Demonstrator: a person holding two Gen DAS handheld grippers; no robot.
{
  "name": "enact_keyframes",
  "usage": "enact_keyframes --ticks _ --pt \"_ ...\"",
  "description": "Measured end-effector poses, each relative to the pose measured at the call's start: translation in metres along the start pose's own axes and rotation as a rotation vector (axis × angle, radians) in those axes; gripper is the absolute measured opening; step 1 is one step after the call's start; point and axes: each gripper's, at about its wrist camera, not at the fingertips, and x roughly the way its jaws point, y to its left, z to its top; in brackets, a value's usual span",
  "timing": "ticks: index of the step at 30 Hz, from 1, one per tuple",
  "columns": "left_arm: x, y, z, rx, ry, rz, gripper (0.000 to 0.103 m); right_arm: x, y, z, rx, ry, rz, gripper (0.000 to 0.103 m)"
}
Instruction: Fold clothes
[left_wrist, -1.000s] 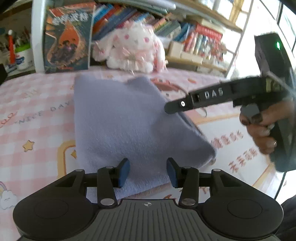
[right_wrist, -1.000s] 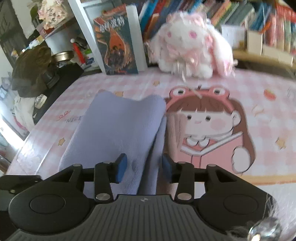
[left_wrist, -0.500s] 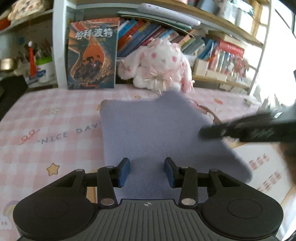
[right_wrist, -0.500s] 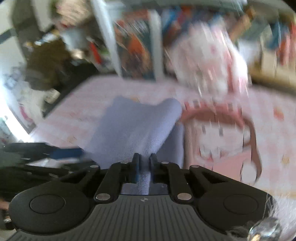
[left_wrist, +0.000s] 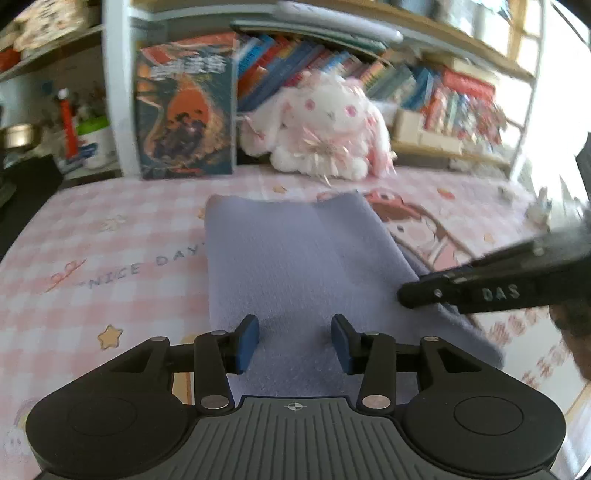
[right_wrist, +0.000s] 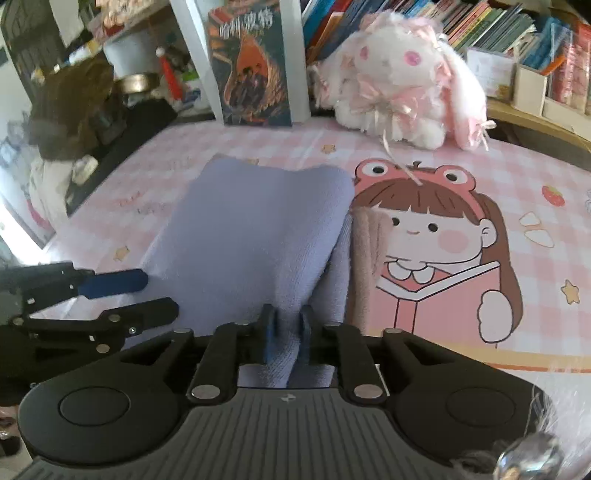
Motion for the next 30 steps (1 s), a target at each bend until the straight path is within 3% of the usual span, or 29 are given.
enact_keyframes --ticks 2,4,8,10,14,18,21,24,27,30 --pt "-0.014 0.004 0.001 -0.070 -0.046 -0.017 0.046 -0.013 -0.002 -0.002 -0.004 -0.028 0.004 0.040" --pt "-0.021 0.007 0.002 -0.093 -0.070 0.016 0.052 -0.022 -0.007 -0.005 0.008 -0.035 0.012 0.051" --pt "-0.021 0.016 0.003 -0.120 -0.059 0.117 0.085 -0.025 -0.027 -0.010 0.095 0.034 0.010 0.062" --pt "-0.013 0.025 0.004 -0.153 -0.012 0.111 0.085 -0.021 -0.037 -0.013 0.158 0.068 0.037 0.064" --pt "0.010 0.039 0.001 -0.204 0.082 0.032 0.085 -0.013 -0.052 -0.017 0.274 0.121 0.103 0.065" --pt "0.027 0.048 0.001 -0.260 0.124 -0.038 0.085 0.000 -0.056 -0.016 0.343 0.160 0.123 0.065" --pt "0.037 0.054 0.002 -0.318 0.169 -0.083 0.084 0.006 -0.054 -0.015 0.372 0.163 0.141 0.061" --pt "0.039 0.055 0.001 -0.353 0.175 -0.097 0.081 0.008 -0.048 -0.013 0.356 0.154 0.132 0.048" --pt "0.030 0.051 0.002 -0.325 0.158 -0.096 0.060 0.005 -0.040 -0.012 0.314 0.138 0.115 0.037" --pt "0.016 0.043 0.001 -0.317 0.171 -0.131 0.049 -0.008 -0.031 -0.012 0.236 0.101 0.083 0.030"
